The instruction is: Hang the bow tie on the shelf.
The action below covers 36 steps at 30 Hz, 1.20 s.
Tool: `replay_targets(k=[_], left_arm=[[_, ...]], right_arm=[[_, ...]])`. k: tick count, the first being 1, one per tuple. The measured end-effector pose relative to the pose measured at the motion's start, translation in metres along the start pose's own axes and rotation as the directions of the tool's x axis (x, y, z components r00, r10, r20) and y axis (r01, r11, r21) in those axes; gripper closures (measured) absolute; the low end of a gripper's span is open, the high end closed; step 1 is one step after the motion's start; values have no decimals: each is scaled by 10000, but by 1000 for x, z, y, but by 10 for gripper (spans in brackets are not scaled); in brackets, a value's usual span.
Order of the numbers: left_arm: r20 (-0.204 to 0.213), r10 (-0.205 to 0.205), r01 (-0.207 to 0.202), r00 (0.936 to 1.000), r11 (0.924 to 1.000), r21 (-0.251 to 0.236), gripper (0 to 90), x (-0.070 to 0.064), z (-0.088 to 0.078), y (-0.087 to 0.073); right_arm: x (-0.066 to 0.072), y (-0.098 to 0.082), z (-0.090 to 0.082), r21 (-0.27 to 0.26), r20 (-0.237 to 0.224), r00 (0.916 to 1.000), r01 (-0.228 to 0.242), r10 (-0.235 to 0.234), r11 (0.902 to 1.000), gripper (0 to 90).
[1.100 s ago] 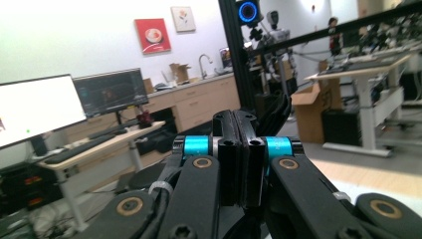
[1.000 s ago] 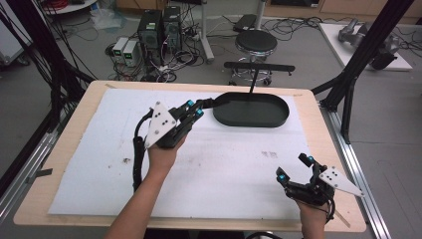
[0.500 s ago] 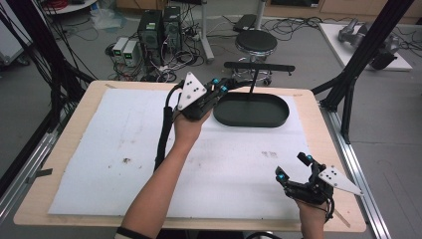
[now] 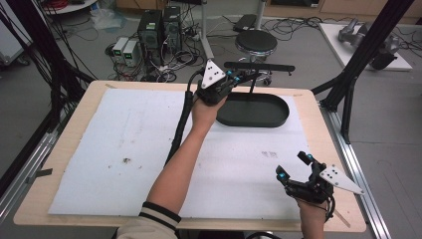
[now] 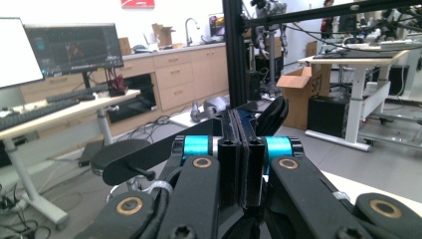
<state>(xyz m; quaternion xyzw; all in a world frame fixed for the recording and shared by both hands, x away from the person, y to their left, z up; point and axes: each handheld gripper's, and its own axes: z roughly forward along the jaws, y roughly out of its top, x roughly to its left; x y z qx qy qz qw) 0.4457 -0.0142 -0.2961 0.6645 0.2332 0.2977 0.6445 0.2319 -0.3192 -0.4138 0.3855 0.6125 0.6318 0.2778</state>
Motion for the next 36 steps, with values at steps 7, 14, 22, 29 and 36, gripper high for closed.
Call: replay_targets(k=[7, 14, 22, 29, 36], left_arm=[[-352, -202, 211, 9992, 9994, 265, 886, 16, 17, -5], [-663, -305, 339, 9973, 9982, 502, 886, 26, 32, -13], [-1130, -594, 625, 9918, 9978, 236, 886, 36, 41, -20], [-1638, -583, 663, 9848, 9968, 440, 885, 46, 42, -26], [-1797, -188, 322, 9835, 9969, 720, 884, 47, 43, -31]], right_arm=[[0, 1, 1, -32, -94, 9999, -127, 126, 9999, 30], [-1, 1, 1, -94, -74, 9999, -120, 119, 9999, 30], [-2, 0, 2, -31, -79, 9998, -154, 154, 9999, 30], [-3, 0, 1, -64, -93, 9997, -222, 221, 9997, 30], [-4, -1, 1, -47, -35, 9997, -228, 228, 9997, 30]])
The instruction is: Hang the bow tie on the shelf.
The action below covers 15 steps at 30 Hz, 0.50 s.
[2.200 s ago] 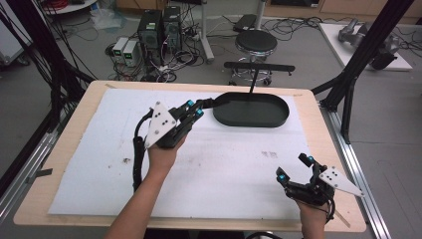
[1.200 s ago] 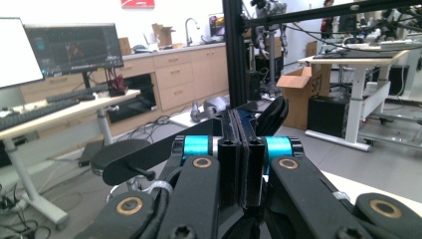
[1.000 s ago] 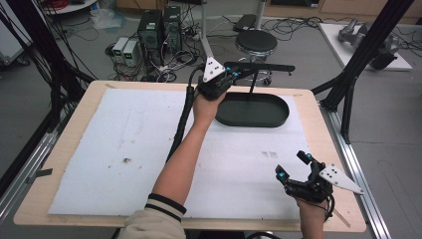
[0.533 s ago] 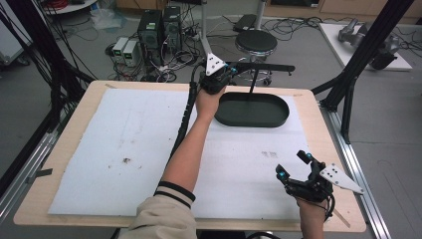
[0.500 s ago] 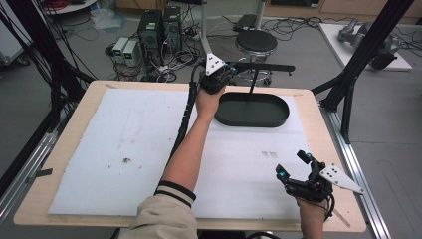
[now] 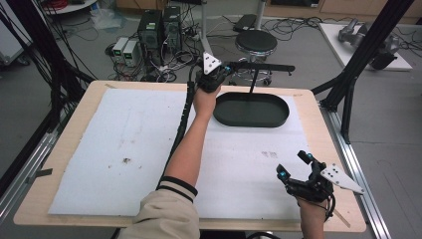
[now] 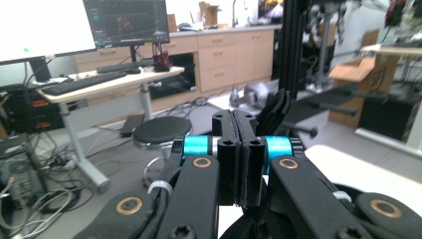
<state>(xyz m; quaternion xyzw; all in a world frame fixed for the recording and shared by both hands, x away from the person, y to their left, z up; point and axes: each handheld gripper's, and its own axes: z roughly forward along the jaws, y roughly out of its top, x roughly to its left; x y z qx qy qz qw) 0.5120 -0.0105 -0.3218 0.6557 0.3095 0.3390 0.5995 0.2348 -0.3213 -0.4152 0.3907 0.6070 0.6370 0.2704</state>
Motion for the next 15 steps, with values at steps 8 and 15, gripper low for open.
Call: replay_targets(k=[8, 15], left_arm=[[-643, 745, -707, 9951, 9957, 593, 883, 6, -2, -15], [-801, 962, -885, 9921, 9916, 944, 870, 8, 0, -24]], right_arm=[[1, 0, 1, 27, -17, 10000, 35, -35, 10000, 30], [2, 0, 2, 79, -48, 10000, 74, -73, 9999, 30]])
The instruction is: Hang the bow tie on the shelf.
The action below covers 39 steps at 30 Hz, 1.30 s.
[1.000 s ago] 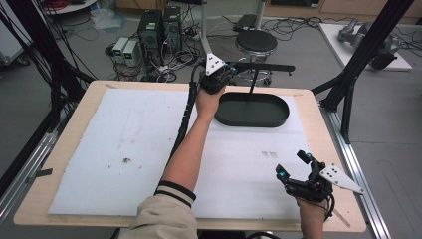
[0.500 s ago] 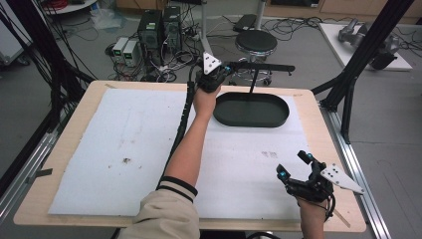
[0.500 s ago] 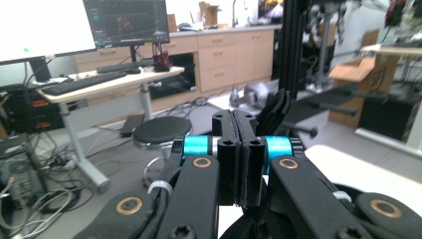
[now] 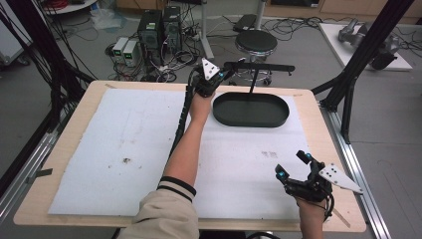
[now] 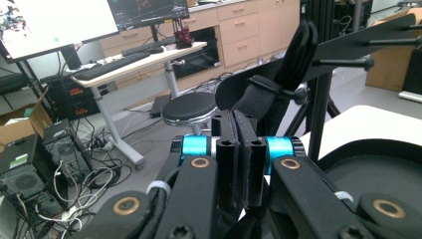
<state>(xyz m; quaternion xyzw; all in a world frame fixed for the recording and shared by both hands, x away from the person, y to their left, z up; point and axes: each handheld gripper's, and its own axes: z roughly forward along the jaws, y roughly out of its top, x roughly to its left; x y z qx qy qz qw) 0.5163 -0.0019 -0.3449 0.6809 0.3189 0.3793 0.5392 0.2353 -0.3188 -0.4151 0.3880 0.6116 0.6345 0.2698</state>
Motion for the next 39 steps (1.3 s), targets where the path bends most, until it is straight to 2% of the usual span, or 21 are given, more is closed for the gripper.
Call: replay_targets(k=[2, 3, 4, 8, 10, 11, 13, 17, 20, 21, 23, 25, 28, 30, 32, 36, 39], left_arm=[[-114, 6, -5, 9999, 10000, 95, 797, 0, 1, -2], [-205, 70, -66, 9998, 9998, 189, 683, 0, 1, -2], [-309, 97, -89, 9995, 9996, 254, 683, 1, 1, -3], [-334, -131, 139, 9994, 9996, 243, 493, 4, -3, -6], [-248, -182, 192, 9995, 9989, 425, 461, 5, -6, -6], [-304, -191, 200, 9994, 9994, 285, 427, 5, -9, -6], [-198, -469, 466, 9987, 9988, -169, 406, 7, -19, -6], [268, -800, 809, 9964, 9962, -328, 358, 11, -38, -4], [634, -936, 975, 9936, 9933, -620, 328, 17, -60, 2], [715, -987, 1036, 9926, 9922, -687, 294, 18, -65, 3], [940, -1215, 1302, 9881, 9872, -919, 267, 20, -81, 6], [1131, -1254, 1387, 9856, 9833, -1178, 235, 20, -96, 9], [1120, -1045, 1205, 9882, 9817, -1476, 209, 18, -120, 12], [1162, -1070, 1253, 9874, 9786, -1634, 203, 19, -136, 14], [1281, -1120, 1337, 9854, 9754, -1754, 190, 23, -154, 16], [1187, -798, 1013, 9897, 9770, -1877, 183, 30, -188, 19], [1152, -853, 1077, 9897, 9729, -2047, 181, 39, -217, 19]], right_arm=[[0, 0, 0, 3, 12, 10000, -4, 4, 10000, 30], [0, 0, 0, 4, 24, 10000, -32, 32, 10000, 30], [0, 0, 0, 4, 24, 10000, -32, 32, 10000, 30], [0, 0, 0, 7, 2, 10000, -29, 29, 10000, 30], [0, 0, 0, -10, -5, 10000, -33, 33, 10000, 30], [1, 0, 0, -8, -21, 10000, -36, 36, 10000, 30], [1, 0, 0, -29, -27, 10000, -19, 19, 10000, 30], [3, 0, 1, -21, 0, 10000, 20, -20, 10000, 30], [4, 0, 2, 4, -15, 10000, 73, -73, 10000, 30], [4, 1, 3, 9, -10, 10000, 93, -93, 10000, 30], [5, 1, 3, -8, -43, 9999, 134, -134, 9999, 30], [7, 2, 3, -1, -37, 9999, 160, -160, 9999, 30], [8, 4, 2, -5, -62, 9997, 219, -219, 9998, 30], [9, 5, 2, -15, -32, 9996, 296, -296, 9996, 30], [10, 6, 1, -33, -10, 9994, 360, -360, 9993, 30], [12, 7, 1, -27, 56, 9990, 449, -449, 9990, 30], [12, 7, 1, 20, 91, 9987, 500, -500, 9987, 30]])
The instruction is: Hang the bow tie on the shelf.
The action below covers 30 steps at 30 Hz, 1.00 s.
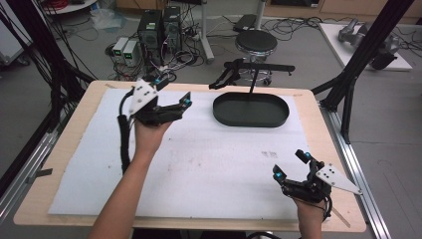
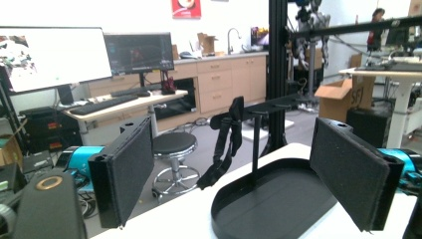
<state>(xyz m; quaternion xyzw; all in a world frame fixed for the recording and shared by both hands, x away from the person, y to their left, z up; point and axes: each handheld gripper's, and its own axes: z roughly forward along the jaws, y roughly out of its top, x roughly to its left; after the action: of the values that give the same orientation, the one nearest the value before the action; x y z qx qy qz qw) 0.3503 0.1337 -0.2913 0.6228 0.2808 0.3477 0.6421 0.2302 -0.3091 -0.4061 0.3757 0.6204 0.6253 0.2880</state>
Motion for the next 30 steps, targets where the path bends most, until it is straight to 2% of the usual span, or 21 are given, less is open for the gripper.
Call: replay_targets(k=[3, 6, 9, 11, 13, 16, 18, 20, 22, 23, 25, 28, 30], left_arm=[[-122, -142, 141, 9998, 9999, -58, 179, 6, -29, 4], [-490, 63, -59, 9988, 10000, 72, 178, 10, -57, 5], [-1041, 358, -338, 9939, 9992, 211, 177, 15, -85, 4], [-1324, 382, -349, 9905, 9990, 272, 177, 18, -104, 2], [-1472, 494, -408, 9879, 9973, 607, 177, 20, -121, -1], [-1909, 964, -763, 9769, 9910, 1100, 176, 18, -144, -7], [-2311, 1168, -932, 9659, 9895, 1103, 177, 18, -162, -11], [-2711, 1162, -909, 9555, 9904, 1040, 180, 19, -179, -16], [-3179, 1289, -1012, 9393, 9896, 1021, 200, 20, -193, -25], [-3261, 1332, -1012, 9359, 9884, 1133, 201, 22, -197, -28], [-3456, 1296, -877, 9294, 9870, 1344, 200, 27, -205, -36], [-3856, 959, -441, 9177, 9890, 1410, 196, 39, -217, -49], [-4019, 780, -235, 9124, 9900, 1388, 191, 46, -223, -58]], right_arm=[[1, 0, 0, 61, 5, 10000, 18, -18, 10000, 30], [1, 0, 0, 21, 36, 9999, 131, -131, 9999, 30], [2, 1, -1, 24, 43, 9999, 94, -94, 10000, 30], [3, 2, -1, 29, 55, 9999, 148, -148, 9999, 30], [4, 3, -2, 26, 71, 9998, 185, -185, 9998, 30], [7, 6, -3, -72, 50, 9996, 287, -286, 9996, 30], [8, 8, -3, -89, 42, 9995, 301, -301, 9995, 30], [10, 9, -3, -71, 20, 9993, 367, -367, 9993, 30], [11, 9, -2, -68, -10, 9990, 453, -453, 9989, 30], [12, 9, -1, -20, 34, 9992, 405, -405, 9992, 30], [12, 9, -1, 17, 33, 9991, 415, -415, 9991, 30], [14, 9, 0, 73, 21, 9988, 487, -487, 9988, 30], [14, 9, 0, 72, 19, 9988, 487, -487, 9988, 30]])
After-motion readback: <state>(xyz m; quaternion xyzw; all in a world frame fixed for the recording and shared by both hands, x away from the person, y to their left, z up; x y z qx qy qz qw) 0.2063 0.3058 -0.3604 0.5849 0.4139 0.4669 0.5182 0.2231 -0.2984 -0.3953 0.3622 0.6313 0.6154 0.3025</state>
